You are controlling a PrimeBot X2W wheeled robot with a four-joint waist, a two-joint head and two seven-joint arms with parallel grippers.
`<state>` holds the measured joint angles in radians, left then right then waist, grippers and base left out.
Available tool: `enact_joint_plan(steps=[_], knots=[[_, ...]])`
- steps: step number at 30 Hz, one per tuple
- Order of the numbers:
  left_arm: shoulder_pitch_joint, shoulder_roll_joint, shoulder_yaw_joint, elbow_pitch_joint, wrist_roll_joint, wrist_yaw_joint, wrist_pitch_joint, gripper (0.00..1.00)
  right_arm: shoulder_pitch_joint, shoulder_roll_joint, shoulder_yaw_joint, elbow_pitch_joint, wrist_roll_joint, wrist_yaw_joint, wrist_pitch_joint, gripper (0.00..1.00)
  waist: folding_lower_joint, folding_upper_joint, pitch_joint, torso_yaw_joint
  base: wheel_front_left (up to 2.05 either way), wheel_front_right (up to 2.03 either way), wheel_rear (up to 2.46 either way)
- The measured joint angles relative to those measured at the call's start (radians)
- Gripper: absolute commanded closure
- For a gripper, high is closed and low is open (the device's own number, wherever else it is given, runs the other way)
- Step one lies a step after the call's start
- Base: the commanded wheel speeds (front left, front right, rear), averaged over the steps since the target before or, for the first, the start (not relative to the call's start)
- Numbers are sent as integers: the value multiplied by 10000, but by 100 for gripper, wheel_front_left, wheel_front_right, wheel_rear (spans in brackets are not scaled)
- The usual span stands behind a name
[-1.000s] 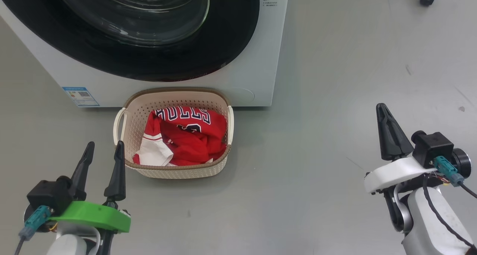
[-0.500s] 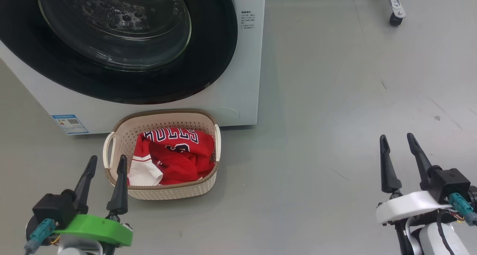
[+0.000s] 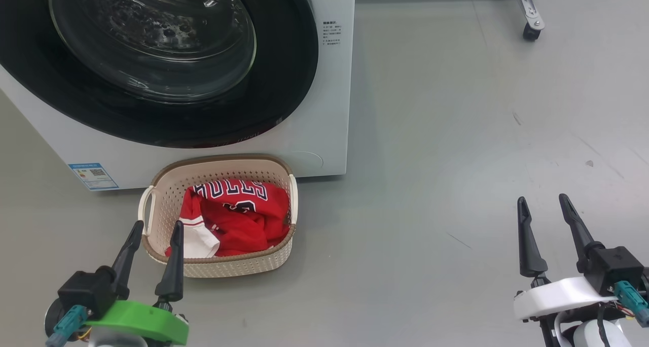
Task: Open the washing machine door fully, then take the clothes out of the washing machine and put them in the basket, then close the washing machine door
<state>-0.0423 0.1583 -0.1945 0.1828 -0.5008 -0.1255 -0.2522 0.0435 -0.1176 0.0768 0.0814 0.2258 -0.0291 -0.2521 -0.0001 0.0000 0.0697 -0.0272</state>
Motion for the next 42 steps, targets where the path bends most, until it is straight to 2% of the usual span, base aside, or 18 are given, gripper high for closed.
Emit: enact_joint_plan(steps=[9, 14, 42], knots=[[164, -50, 17, 113, 13, 0, 0, 0, 260, 169, -194, -278, 10, 15, 2, 0, 0, 0, -58, -5, 0, 0, 0], [255, -23, 182, 378, 416, 0, 0, 0, 324, 207, -251, -349, 6, 100, 0, 0, 0, 0, -83, 0, 0, 0, 0], [263, -163, 332, 474, 290, 0, 0, 0, 616, 403, -416, -458, -184, 278, 0, 0, 0, 0, 3, 52, 0, 0, 0]])
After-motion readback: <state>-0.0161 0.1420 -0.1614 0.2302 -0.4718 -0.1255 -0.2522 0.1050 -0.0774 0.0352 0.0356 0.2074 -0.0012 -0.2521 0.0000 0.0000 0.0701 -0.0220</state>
